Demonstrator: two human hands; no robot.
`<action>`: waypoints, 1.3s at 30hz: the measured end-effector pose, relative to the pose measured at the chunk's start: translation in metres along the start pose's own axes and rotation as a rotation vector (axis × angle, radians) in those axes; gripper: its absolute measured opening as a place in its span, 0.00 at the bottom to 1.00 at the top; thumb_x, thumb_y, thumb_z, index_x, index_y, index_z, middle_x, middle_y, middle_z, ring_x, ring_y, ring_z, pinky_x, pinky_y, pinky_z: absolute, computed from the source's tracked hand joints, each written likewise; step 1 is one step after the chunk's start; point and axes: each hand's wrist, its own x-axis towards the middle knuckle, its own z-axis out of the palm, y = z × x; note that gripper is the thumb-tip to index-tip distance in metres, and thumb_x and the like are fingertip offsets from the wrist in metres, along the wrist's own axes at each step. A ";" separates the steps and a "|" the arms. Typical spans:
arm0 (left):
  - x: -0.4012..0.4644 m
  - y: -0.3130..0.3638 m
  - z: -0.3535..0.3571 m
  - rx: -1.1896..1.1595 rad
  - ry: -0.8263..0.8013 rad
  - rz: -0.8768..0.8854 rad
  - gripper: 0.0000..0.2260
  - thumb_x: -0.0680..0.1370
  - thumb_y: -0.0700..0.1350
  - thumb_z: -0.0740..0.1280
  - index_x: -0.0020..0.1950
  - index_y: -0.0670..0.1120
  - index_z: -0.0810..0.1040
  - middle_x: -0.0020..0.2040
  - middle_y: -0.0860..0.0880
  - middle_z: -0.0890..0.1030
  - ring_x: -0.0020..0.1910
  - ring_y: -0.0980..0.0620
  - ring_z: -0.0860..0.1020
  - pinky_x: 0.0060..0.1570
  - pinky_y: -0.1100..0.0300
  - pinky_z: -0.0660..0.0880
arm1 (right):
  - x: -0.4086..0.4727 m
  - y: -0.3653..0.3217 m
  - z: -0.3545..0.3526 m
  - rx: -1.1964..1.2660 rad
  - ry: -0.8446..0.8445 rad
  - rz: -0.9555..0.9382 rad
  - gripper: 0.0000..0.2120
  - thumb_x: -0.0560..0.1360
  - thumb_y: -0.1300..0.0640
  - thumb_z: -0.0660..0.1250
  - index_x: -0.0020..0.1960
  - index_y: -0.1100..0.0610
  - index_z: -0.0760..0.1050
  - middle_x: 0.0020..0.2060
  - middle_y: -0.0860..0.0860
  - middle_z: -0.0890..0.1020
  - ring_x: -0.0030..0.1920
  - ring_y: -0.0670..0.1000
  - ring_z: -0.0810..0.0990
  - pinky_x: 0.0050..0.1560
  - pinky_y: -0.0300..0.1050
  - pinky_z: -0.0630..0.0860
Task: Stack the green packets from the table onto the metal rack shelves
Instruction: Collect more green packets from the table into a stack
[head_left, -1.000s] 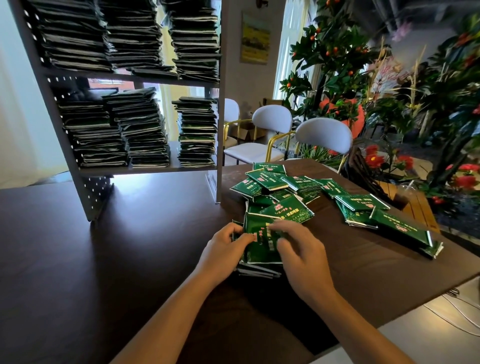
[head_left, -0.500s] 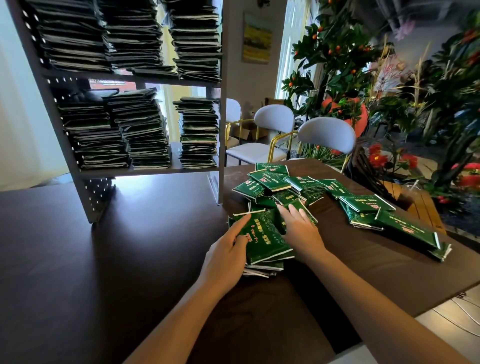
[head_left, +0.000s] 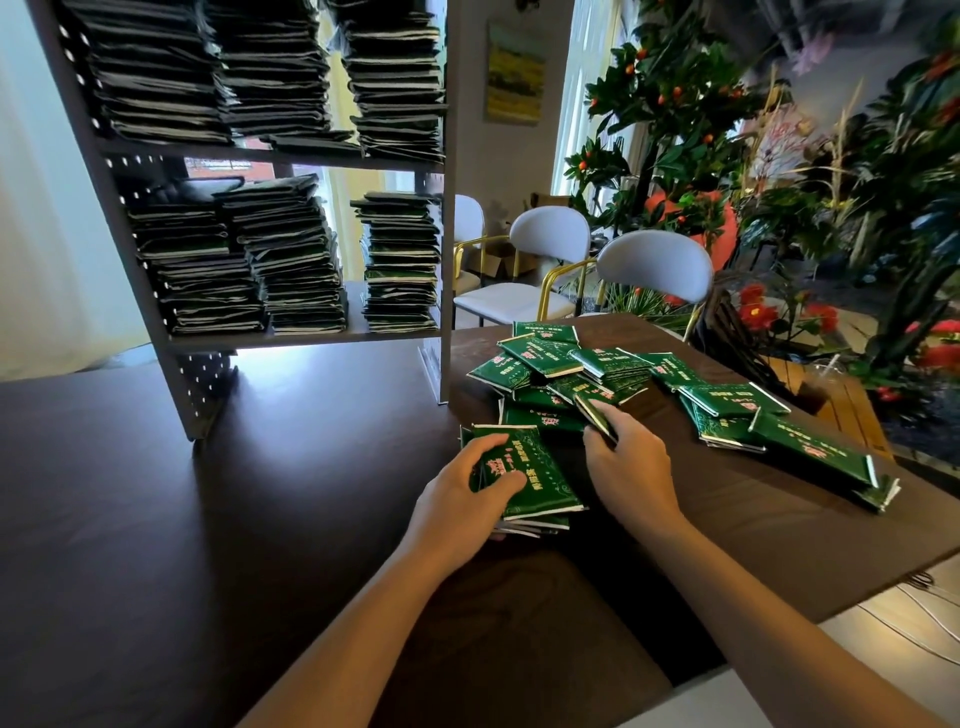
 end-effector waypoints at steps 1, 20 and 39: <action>0.000 0.001 0.001 0.002 0.001 0.001 0.19 0.80 0.52 0.68 0.69 0.63 0.71 0.56 0.56 0.81 0.43 0.58 0.85 0.45 0.55 0.84 | -0.002 -0.002 -0.002 0.067 0.000 -0.012 0.17 0.82 0.57 0.62 0.70 0.50 0.75 0.56 0.49 0.83 0.46 0.48 0.81 0.43 0.43 0.72; -0.005 0.000 0.011 0.115 -0.049 0.100 0.13 0.79 0.59 0.67 0.63 0.65 0.73 0.51 0.59 0.84 0.43 0.61 0.85 0.49 0.54 0.83 | -0.018 0.018 -0.041 -0.141 -0.110 -0.097 0.13 0.78 0.55 0.67 0.63 0.49 0.78 0.59 0.47 0.77 0.59 0.48 0.75 0.56 0.43 0.69; -0.015 0.006 0.023 0.240 -0.075 0.155 0.14 0.80 0.61 0.63 0.65 0.65 0.70 0.53 0.61 0.82 0.45 0.68 0.82 0.38 0.73 0.75 | 0.042 0.108 -0.097 -0.927 -0.044 0.330 0.23 0.80 0.58 0.59 0.75 0.51 0.67 0.68 0.59 0.74 0.69 0.61 0.71 0.66 0.56 0.70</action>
